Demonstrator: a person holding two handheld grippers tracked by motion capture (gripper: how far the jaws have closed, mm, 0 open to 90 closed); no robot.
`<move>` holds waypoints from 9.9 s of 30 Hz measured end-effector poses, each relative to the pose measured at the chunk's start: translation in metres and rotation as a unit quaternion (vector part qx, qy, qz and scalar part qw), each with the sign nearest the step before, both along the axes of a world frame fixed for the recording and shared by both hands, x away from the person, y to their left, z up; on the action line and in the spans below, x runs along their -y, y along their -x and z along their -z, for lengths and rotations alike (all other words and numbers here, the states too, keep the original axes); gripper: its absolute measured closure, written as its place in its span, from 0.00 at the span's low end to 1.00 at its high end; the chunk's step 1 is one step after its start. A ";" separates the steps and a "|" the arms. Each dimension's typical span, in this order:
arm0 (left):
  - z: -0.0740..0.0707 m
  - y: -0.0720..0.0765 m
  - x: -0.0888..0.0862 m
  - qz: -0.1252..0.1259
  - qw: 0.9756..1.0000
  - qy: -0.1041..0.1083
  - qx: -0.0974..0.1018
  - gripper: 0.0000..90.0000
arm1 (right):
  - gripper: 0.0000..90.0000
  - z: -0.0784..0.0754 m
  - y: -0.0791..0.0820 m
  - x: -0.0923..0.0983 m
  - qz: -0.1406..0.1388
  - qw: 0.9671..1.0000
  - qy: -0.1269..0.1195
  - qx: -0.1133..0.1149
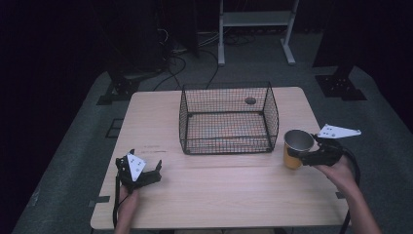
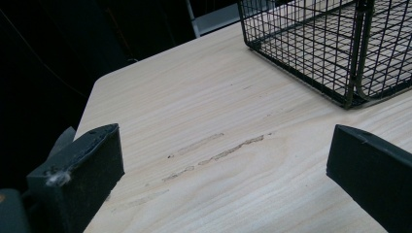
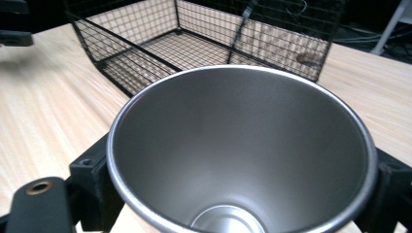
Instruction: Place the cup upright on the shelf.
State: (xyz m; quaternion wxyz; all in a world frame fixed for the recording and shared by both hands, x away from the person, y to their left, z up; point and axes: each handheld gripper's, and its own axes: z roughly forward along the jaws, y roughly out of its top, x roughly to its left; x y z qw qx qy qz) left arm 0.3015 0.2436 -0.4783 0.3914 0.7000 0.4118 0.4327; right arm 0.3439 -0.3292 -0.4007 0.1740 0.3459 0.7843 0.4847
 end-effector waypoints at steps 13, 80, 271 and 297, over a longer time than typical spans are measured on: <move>0.000 0.000 0.000 0.000 1.000 0.000 0.000 0.00 | 0.13 -0.021 0.014 -0.022 -0.040 0.999 -0.017 0.007; 0.000 0.000 0.000 0.001 1.000 0.003 0.000 0.00 | 0.13 -0.101 -0.061 -0.114 -0.109 0.994 -0.014 0.013; 0.000 0.000 -0.001 0.004 1.000 0.007 0.000 0.00 | 0.06 -0.060 -0.099 -0.157 -0.090 0.996 0.002 -0.026; 0.000 0.000 -0.001 0.004 1.000 0.007 0.000 0.00 | 0.06 -0.058 -0.083 -0.151 -0.103 0.994 -0.007 -0.022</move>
